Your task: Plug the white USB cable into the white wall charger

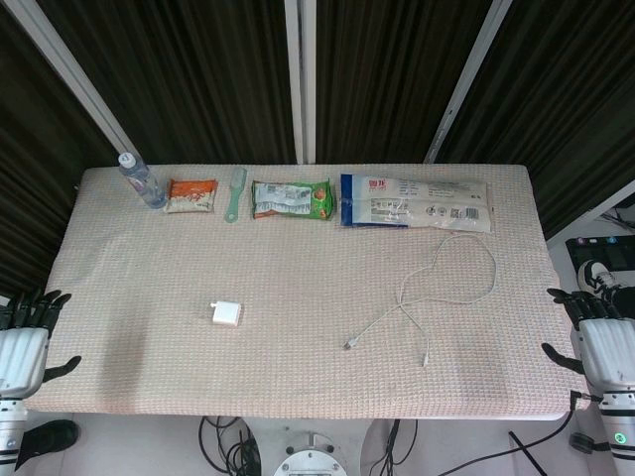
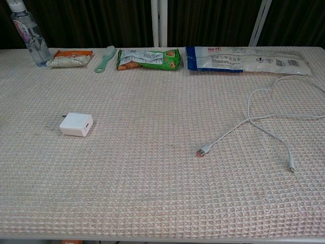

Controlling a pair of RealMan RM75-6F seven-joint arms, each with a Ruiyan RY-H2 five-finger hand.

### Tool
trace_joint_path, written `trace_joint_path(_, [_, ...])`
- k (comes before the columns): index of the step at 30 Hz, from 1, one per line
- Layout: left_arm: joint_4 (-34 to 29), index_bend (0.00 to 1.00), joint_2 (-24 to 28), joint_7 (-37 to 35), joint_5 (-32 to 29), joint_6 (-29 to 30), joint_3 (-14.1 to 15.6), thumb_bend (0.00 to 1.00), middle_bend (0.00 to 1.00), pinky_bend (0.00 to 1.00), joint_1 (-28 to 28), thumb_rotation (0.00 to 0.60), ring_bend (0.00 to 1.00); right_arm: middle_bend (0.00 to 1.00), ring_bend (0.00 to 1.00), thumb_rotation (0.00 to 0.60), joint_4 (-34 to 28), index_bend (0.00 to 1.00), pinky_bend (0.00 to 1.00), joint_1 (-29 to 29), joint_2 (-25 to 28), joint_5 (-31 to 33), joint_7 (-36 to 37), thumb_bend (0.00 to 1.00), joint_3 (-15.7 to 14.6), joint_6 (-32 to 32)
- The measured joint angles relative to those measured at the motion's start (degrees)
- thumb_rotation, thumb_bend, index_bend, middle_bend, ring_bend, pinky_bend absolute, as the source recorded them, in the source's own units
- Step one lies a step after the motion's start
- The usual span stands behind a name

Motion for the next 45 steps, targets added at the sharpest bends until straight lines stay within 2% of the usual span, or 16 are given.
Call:
trace_joint_path(7, [0.03, 0.14, -0.13, 0.06, 0.07, 0.03, 0.15, 0.05, 0.13, 0.00, 0.16, 0.600, 0.00, 0.30, 0.20, 0.600, -0.07, 0.21, 0.27, 0.92, -0.07, -1.07, 0.52, 0.04, -0.26, -1.16])
trace_joint_path(15, [0.25, 0.14, -0.44, -0.20, 0.22, 0.23, -0.05, 0.05, 0.13, 0.00, 0.13, 0.600, 0.00, 0.31, 0.20, 0.600, -1.70, 0.21, 0.27, 3.98, 0.43, -5.89, 1.65, 0.04, -0.95, -3.50])
trace_joint_path(21, [0.14, 0.14, -0.29, -0.10, 0.42, -0.18, -0.31, 0.05, 0.13, 0.00, -0.38, 0.600, 0.00, 0.33, 0.20, 0.600, -4.84, 0.20, 0.27, 9.92, 1.08, -10.01, -0.30, 0.08, -1.21, -10.77])
trace_joint_path(25, [0.04, 0.14, -0.26, -0.01, 0.36, -0.78, -0.52, 0.05, 0.13, 0.00, -0.86, 0.600, 0.00, 0.32, 0.14, 0.600, -6.34, 0.21, 0.24, 15.38, 0.35, -11.51, -2.80, 0.10, -0.86, -18.30])
trace_joint_path(31, [-0.53, 0.14, 0.07, 0.42, -0.01, -0.94, -0.73, 0.05, 0.13, 0.00, -1.06, 0.600, 0.00, 0.32, 0.14, 0.600, -6.09, 0.24, 0.23, 24.92, -4.68, -11.94, -8.24, 0.11, 0.25, -31.34])
trace_joint_path(35, [-0.64, 0.14, 0.12, 0.43, -0.23, -0.94, -0.72, 0.05, 0.13, 0.00, -0.98, 0.600, 0.00, 0.32, 0.14, 0.600, -3.80, 0.28, 0.23, 31.04, -10.22, -10.88, -11.43, 0.12, 1.24, -38.11])
trace_joint_path(39, [-0.41, 0.14, -0.03, 0.28, -0.68, -1.25, -0.62, 0.05, 0.13, 0.00, -0.94, 0.600, 0.00, 0.35, 0.14, 0.600, -0.32, 0.35, 0.23, 33.97, -14.72, -9.75, -13.68, 0.13, 1.64, -40.47])
trace_joint_path(45, [0.04, 0.14, -0.19, -0.10, -1.08, -1.61, -0.70, 0.05, 0.13, 0.00, -1.05, 0.600, 0.00, 0.37, 0.14, 0.600, 3.93, 0.40, 0.23, 35.32, -19.41, -8.59, -13.87, 0.15, 0.93, -40.22])
